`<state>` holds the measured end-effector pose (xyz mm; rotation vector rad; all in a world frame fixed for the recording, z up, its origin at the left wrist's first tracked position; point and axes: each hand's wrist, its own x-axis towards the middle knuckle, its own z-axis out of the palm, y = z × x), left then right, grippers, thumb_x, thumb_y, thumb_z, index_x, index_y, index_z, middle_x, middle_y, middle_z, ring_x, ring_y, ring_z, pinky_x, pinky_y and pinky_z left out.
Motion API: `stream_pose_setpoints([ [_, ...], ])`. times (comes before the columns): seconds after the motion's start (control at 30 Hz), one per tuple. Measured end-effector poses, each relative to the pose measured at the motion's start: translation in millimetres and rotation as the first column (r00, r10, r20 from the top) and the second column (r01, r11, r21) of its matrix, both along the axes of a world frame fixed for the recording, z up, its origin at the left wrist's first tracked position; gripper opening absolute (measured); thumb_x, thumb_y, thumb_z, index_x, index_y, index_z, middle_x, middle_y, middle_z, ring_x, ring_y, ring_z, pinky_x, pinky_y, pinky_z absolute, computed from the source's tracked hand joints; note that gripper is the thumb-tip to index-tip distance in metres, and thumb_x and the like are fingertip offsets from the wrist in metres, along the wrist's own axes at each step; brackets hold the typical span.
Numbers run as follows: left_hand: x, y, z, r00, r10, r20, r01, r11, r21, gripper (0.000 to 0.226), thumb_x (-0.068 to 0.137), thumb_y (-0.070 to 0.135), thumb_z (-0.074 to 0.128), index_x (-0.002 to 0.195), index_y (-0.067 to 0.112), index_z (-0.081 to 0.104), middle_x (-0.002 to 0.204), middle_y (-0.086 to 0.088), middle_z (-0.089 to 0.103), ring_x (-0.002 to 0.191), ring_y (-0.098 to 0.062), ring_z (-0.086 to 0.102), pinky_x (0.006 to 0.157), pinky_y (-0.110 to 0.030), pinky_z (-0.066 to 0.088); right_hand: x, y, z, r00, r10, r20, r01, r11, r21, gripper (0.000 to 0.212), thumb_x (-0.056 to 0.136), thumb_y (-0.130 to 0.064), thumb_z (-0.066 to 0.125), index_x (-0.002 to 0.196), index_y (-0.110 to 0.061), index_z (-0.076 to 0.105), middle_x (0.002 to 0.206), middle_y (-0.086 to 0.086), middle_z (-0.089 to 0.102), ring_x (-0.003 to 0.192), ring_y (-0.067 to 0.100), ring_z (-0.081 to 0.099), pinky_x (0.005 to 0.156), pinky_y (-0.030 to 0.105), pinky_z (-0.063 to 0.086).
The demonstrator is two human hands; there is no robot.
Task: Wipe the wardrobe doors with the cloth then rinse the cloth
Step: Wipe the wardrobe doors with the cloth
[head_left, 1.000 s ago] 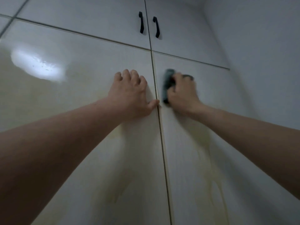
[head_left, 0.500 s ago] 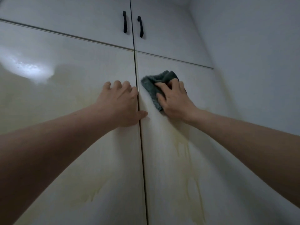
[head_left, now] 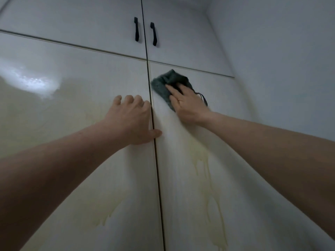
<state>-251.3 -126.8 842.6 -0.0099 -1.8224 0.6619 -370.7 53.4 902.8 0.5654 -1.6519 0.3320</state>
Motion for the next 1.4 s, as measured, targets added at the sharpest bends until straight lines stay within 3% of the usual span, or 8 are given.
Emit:
stream_pose_setpoints([
  [0.2,17,-25,4,0.987,-0.159,0.036,0.155,0.983,0.094,0.095,0.083,0.077,0.033,0.153,0.015,0.018,0.161,-0.009,0.018,0.149,-0.028,0.015,0.121,-0.051,0.009,-31,58,5,0.927,-0.005,0.376,0.19,0.869,-0.457,0.054,0.096,-0.034,0.018,0.146,-0.016,0.027,0.157,0.016,0.014,0.144,0.037,0.011,0.118,0.05,0.01],
  [0.33,34,-62,12,0.99,-0.142,-0.01,0.141,0.967,0.214,0.094,0.087,0.076,0.028,0.154,0.013,0.009,0.164,-0.012,0.006,0.15,-0.028,0.006,0.121,-0.051,0.006,18,-34,7,0.986,0.033,0.161,0.017,0.955,-0.295,0.049,0.096,-0.028,0.015,0.133,-0.013,0.044,0.15,0.016,0.031,0.137,0.036,0.023,0.114,0.043,0.015],
  [0.53,64,-136,9,0.985,-0.13,-0.115,0.166,0.902,0.398,0.093,0.091,0.071,0.029,0.156,0.011,0.0,0.164,-0.011,-0.003,0.151,-0.026,-0.004,0.122,-0.048,0.0,79,-164,5,0.985,0.171,-0.028,-0.169,0.983,0.068,0.051,0.102,-0.041,0.017,0.151,-0.032,0.024,0.155,0.011,0.027,0.14,0.034,0.023,0.116,0.043,0.016],
  [0.77,125,-239,-16,0.988,0.013,-0.154,0.064,0.871,0.488,0.082,0.096,0.06,0.03,0.154,0.006,0.008,0.163,-0.015,0.003,0.151,-0.03,0.0,0.121,-0.048,0.004,88,-187,21,0.99,0.126,0.069,-0.095,0.931,-0.352,0.049,0.101,-0.033,0.019,0.149,-0.028,0.026,0.153,0.014,0.023,0.137,0.036,0.021,0.113,0.047,0.014],
  [0.87,140,-268,-24,0.99,0.062,-0.126,0.006,0.879,0.478,0.064,0.096,0.057,0.028,0.133,0.005,0.039,0.149,-0.015,0.033,0.143,-0.037,0.021,0.117,-0.049,0.018,128,-253,-9,0.986,0.167,-0.002,-0.166,0.978,-0.129,0.047,0.102,-0.036,0.021,0.147,-0.028,0.031,0.151,0.017,0.026,0.136,0.037,0.024,0.112,0.045,0.017],
  [1.03,155,-285,-35,0.997,0.043,-0.061,-0.016,0.918,0.397,0.05,0.093,0.057,0.024,0.109,0.014,0.043,0.126,-0.008,0.046,0.131,-0.037,0.034,0.105,-0.05,0.034,159,-304,-40,0.978,0.198,-0.07,-0.166,0.934,0.317,0.049,0.102,-0.047,0.017,0.151,-0.041,0.02,0.16,0.007,0.015,0.147,0.028,0.009,0.117,0.041,0.005],
  [1.27,160,-293,-51,0.998,0.06,-0.02,-0.052,0.96,0.274,0.06,0.099,0.049,0.034,0.145,0.011,0.031,0.151,-0.008,0.031,0.141,-0.029,0.026,0.11,-0.044,0.034,133,-232,29,0.993,-0.019,0.119,0.05,0.963,-0.265,0.044,0.098,-0.031,0.026,0.142,-0.029,0.032,0.144,0.016,0.028,0.13,0.039,0.024,0.108,0.053,0.018],
  [1.4,160,-298,-53,0.999,0.031,-0.027,-0.023,0.965,0.262,0.06,0.1,0.047,0.036,0.148,0.013,0.027,0.155,-0.005,0.028,0.143,-0.026,0.023,0.111,-0.044,0.035,155,-296,-27,0.998,0.061,0.001,-0.061,0.991,-0.12,0.048,0.097,-0.032,0.032,0.145,-0.037,0.028,0.142,0.013,0.024,0.127,0.036,0.023,0.106,0.053,0.017],
])
